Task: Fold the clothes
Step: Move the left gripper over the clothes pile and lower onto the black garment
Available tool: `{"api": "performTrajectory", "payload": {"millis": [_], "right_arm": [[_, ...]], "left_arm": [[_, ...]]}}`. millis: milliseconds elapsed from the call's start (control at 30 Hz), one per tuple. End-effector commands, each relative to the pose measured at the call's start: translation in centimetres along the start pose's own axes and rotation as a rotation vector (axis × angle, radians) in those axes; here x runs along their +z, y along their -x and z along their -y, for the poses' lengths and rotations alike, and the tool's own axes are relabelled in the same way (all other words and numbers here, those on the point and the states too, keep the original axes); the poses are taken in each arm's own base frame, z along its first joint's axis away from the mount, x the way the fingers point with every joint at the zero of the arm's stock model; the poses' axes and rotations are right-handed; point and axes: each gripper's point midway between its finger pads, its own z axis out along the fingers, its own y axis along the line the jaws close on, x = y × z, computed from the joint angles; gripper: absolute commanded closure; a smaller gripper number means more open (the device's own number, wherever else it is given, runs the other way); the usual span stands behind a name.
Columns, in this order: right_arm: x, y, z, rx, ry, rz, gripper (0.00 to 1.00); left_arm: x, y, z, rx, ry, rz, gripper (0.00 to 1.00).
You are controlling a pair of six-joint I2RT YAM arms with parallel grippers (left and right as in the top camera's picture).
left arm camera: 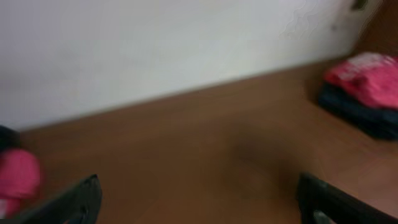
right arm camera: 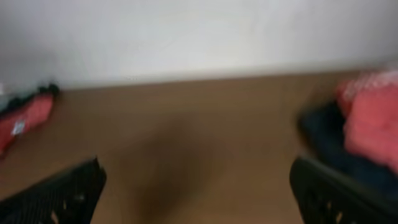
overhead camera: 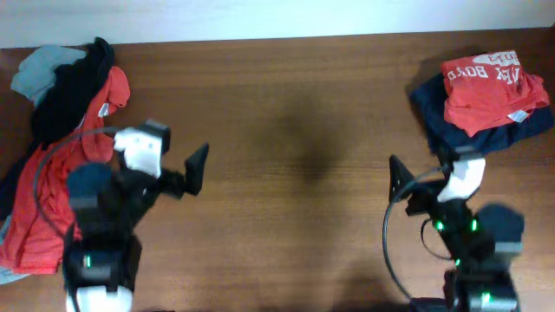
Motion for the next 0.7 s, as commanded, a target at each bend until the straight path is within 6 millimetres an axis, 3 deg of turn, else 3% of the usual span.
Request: {"api": "performTrajectory", "payload": {"millis": [0, 100, 200, 400, 467, 667], "right_arm": [[1.5, 0.7, -0.5, 0.044, 0.043, -0.119, 0.02], [2.9, 0.5, -0.9, 0.095, 0.078, -0.257, 0.02], [4.4, 0.5, -1.1, 0.134, 0.104, -0.344, 0.02], [6.5, -0.8, -3.0, 0.211, 0.259, -0.439, 0.02], [7.0, -1.6, -2.8, 0.227, 0.263, -0.470, 0.02], [7.9, -3.0, -2.4, 0.225, 0.263, -0.513, 0.02]], "left_arm": [[2.1, -0.6, 1.6, -0.036, -0.158, -0.067, 0.01], [3.5, -3.1, 1.3, -0.105, -0.177, -0.154, 0.01], [4.5, -4.1, 2.4, -0.147, -0.281, -0.186, 0.01], [5.2, -4.1, 3.9, -0.166, -0.415, -0.170, 0.01], [5.7, -3.7, 3.2, -0.166, -0.375, -0.154, 0.01], [6.6, -0.9, -2.6, -0.276, -0.030, -0.138, 0.01]]}}
